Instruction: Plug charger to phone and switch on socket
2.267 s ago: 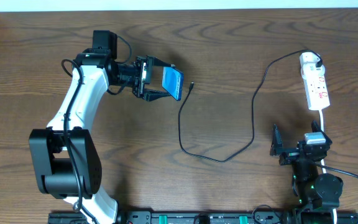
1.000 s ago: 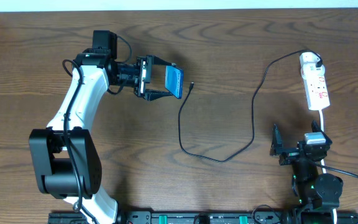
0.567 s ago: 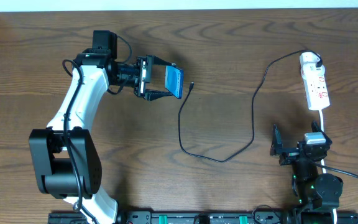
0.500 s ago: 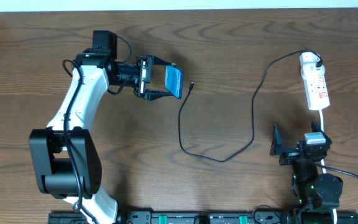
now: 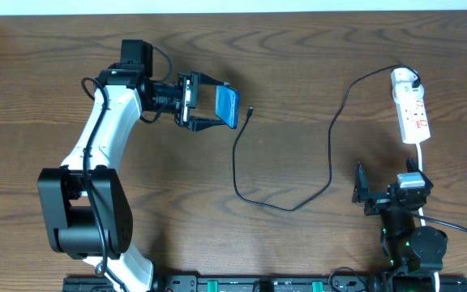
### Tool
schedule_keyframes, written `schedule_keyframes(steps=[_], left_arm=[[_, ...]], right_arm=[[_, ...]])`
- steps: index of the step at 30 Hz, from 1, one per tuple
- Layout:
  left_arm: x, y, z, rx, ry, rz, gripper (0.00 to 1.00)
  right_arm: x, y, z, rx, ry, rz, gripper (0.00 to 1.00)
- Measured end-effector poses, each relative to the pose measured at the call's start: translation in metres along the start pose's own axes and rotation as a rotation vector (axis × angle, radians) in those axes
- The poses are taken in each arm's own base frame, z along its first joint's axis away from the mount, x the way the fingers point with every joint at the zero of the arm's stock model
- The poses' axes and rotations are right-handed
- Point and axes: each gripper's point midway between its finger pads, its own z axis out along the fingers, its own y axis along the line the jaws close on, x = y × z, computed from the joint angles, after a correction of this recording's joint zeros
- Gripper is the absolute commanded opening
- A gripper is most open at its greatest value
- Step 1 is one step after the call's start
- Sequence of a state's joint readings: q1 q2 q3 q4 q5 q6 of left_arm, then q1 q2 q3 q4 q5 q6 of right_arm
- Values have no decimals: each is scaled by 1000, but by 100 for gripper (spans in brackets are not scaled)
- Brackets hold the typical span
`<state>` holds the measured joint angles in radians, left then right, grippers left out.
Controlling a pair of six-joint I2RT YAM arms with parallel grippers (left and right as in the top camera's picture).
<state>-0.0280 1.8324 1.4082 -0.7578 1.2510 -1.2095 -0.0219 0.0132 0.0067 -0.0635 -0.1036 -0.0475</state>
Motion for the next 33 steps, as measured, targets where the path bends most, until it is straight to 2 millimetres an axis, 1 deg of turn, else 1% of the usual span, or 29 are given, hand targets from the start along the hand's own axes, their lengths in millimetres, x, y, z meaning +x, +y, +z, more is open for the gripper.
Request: schedule_keyframes(steps=[23, 25, 26, 33], left_arm=[[1, 0, 0, 1, 4, -8, 73], [1, 0, 0, 3, 9, -11, 73], [2, -1, 0, 3, 11, -15, 70], [4, -1, 0, 7, 25, -30, 70]], right_arm=[[0, 0, 0, 0, 0, 0, 99], [0, 0, 0, 0, 0, 0, 99], [0, 0, 0, 0, 0, 0, 99], [0, 0, 0, 0, 0, 0, 99]])
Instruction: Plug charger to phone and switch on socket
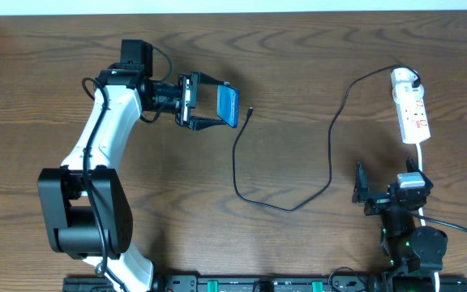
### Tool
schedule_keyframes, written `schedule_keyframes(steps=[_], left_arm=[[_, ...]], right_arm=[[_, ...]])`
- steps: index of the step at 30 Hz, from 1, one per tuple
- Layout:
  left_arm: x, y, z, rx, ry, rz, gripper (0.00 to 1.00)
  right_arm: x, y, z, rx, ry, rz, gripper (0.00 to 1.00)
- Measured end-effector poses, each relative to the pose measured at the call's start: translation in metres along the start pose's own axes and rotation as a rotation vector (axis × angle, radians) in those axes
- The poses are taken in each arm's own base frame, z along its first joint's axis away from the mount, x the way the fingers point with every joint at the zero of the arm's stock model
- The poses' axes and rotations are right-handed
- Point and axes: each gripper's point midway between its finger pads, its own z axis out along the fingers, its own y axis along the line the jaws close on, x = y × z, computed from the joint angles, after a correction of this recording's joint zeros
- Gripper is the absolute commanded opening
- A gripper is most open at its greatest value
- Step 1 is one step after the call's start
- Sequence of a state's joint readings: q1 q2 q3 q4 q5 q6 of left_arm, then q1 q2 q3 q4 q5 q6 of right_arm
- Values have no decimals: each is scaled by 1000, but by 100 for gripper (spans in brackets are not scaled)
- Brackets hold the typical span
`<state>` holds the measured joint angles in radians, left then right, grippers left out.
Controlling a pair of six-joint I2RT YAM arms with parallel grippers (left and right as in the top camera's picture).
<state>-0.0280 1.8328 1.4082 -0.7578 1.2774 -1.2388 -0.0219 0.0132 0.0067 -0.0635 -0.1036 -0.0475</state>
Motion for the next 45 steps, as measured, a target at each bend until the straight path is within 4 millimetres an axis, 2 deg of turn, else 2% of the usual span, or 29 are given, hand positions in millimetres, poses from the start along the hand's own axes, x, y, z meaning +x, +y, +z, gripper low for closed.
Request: schedule_keyframes(steps=[45], left_arm=[[0, 0, 0, 0, 0, -164, 70]], right_arm=[[0, 0, 0, 0, 0, 0, 99]])
